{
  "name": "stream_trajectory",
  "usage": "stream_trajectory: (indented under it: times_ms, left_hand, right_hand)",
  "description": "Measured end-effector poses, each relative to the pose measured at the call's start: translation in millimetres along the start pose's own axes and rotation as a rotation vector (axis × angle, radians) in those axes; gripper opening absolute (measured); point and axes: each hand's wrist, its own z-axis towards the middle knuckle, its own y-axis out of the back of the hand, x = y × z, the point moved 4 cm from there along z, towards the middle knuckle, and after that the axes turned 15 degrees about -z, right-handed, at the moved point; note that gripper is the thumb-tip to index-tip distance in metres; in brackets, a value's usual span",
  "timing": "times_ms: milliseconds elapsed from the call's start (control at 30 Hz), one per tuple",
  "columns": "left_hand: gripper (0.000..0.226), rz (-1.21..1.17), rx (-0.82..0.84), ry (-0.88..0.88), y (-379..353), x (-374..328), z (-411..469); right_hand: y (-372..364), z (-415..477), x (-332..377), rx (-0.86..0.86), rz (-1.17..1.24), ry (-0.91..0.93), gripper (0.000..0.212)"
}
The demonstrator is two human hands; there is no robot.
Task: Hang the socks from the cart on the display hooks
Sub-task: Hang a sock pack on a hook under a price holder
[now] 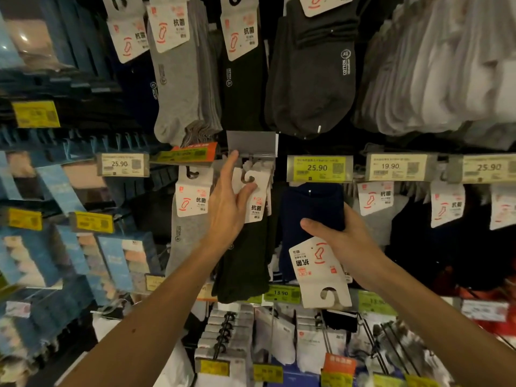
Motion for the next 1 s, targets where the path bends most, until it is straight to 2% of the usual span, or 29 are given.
stream_trajectory:
  times_ms: [133, 300, 467, 600, 733, 800, 867, 1000]
  left_hand:
    - [0.074, 0.040, -0.012, -0.008, -2, 2, 2]
    - [0.079, 0.199, 0.002, -0.028, -5, 1, 6]
    - [0.076, 0.254, 0.011, 0.005, -4, -6, 2]
    - [0.086, 0.269, 0.104, 0.037, -5, 1, -32]
    - [0.091, 0.307, 0.266, 0.071, -3, 14, -105]
    - [0.091, 0.336, 0.339, 0.117, 2, 25, -133]
    - [0.091, 0.348, 0.386, 0.254, 6, 38, -142]
    - [0.084, 0.382, 0.400, 0.382, -1, 45, -130]
  right_hand:
    - [1, -2, -2, 0.014, 0.024, -0.021, 0.038]
    - [-2, -9, -5, 0.018, 0.037, -0.080, 0.044]
    - [-5, -21, -4, 0.042, 0.021, -0.124, 0.047]
    - [-1, -35, -3, 0.042, -0.016, -0.141, 0.054]
    - [5, -45, -7, 0.018, -0.002, -0.154, 0.061]
    - [5, -50, -10, 0.014, -0.014, -0.172, 0.060]
    - [1, -53, -13, 0.016, -0.025, -0.190, 0.058]
    - [-9, -55, -13, 0.011, -0.006, -0.214, 0.052]
